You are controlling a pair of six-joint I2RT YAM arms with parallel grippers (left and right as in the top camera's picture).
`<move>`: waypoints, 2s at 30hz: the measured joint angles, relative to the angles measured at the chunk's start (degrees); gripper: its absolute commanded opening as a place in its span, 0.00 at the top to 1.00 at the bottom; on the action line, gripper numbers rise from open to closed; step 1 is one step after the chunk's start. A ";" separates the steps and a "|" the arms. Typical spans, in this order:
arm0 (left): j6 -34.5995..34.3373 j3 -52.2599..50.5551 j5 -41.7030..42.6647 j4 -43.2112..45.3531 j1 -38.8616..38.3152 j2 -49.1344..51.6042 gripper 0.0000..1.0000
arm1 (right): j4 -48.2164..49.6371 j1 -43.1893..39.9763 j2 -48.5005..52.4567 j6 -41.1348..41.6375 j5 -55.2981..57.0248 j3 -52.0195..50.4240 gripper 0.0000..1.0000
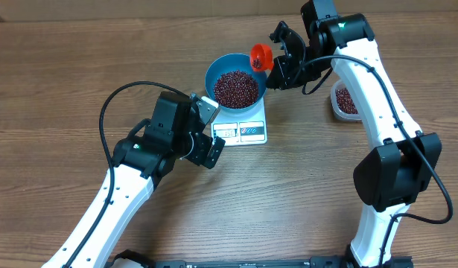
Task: Scoop item into bowl and weigh 150g on scale
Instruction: 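Carry the red scoop back to the clear bean tub with the right gripper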
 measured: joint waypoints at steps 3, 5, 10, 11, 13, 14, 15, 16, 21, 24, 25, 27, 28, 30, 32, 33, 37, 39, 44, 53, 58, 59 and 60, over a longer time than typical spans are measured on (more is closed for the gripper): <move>0.00 0.00 0.00 0.00 0.00 0.00 0.00 | -0.07 -0.02 -0.13 -0.04 -0.52 0.00 0.96; 0.00 0.00 0.02 0.00 0.00 0.00 0.00 | -0.09 -0.17 -0.79 -0.17 -1.60 0.00 0.96; 0.00 0.00 0.00 0.00 0.00 0.00 0.00 | -1.97 -2.89 -4.63 -0.94 -5.88 0.00 0.96; 0.00 0.00 0.00 0.00 0.00 0.00 0.01 | -3.28 -4.44 -6.21 -1.64 -7.56 0.00 0.96; 0.00 0.00 0.00 0.00 0.00 0.00 0.00 | -4.94 -6.82 -8.20 -2.14 -9.46 0.00 0.96; 0.00 0.00 0.00 0.00 0.00 0.00 0.00 | -5.75 -8.33 -9.25 -2.36 -10.60 0.00 0.96; 0.00 0.00 0.02 0.00 0.00 0.00 0.00 | -7.10 -10.64 -10.47 -2.75 -12.26 0.09 0.96; 0.00 0.00 0.00 0.02 0.00 0.00 0.00 | -7.45 -11.37 -10.80 -2.91 -12.76 0.09 0.96; 0.00 0.00 0.00 0.00 0.00 0.00 0.00 | -15.54 -22.21 -13.68 -6.97 -18.29 0.35 0.96; 0.00 0.00 0.02 0.00 0.00 0.00 0.00 | -20.24 -28.72 -14.16 -9.94 -19.32 0.42 0.96; 0.00 0.00 0.00 0.00 0.00 0.00 0.00 | -20.39 -29.88 -14.16 -10.40 -19.34 0.42 0.96; 0.00 0.00 0.02 0.00 -0.02 0.00 0.00 | -20.35 -32.83 -14.16 -11.41 -18.80 0.35 0.96; 0.00 0.00 0.02 0.00 0.00 0.00 0.00 | -20.24 -34.36 -14.25 -12.02 -17.88 -0.07 0.96; 0.00 0.00 0.00 0.00 0.00 0.00 0.00 | -19.10 -34.95 -14.45 -12.39 -16.22 -1.88 0.96; 0.00 0.00 0.00 0.02 0.00 0.00 0.00 | -16.83 -34.93 -14.58 -11.96 -13.84 -4.68 0.96; 0.00 0.00 0.02 -0.02 0.00 0.00 0.01 | -15.15 -34.88 -14.58 -11.08 -12.02 -6.10 0.96; 0.00 0.00 0.00 0.00 0.00 0.00 0.00 | -8.39 -34.88 -14.58 -5.90 -3.87 -12.35 0.96; 0.00 0.00 0.02 0.00 0.00 0.00 0.00 | -5.95 -34.88 -14.58 -3.67 -0.61 -15.63 0.96; 0.00 0.00 0.02 0.00 0.00 0.00 0.00 | -1.25 -33.44 -14.58 2.14 10.25 -22.18 0.96; 0.00 0.00 0.02 0.00 0.00 0.00 0.00 | -1.88 -20.83 -14.58 11.37 33.18 -22.62 0.96; 0.00 0.00 0.00 0.00 0.00 0.00 0.00 | -2.34 -15.13 -14.58 15.58 44.52 -22.62 0.96; 0.00 0.00 0.00 0.00 0.00 0.00 0.00 | -2.45 -14.29 -14.58 16.20 45.97 -22.62 0.96; 0.00 0.00 0.00 0.00 0.00 0.00 0.00 | -2.49 -13.73 -14.58 16.81 47.95 -22.62 0.96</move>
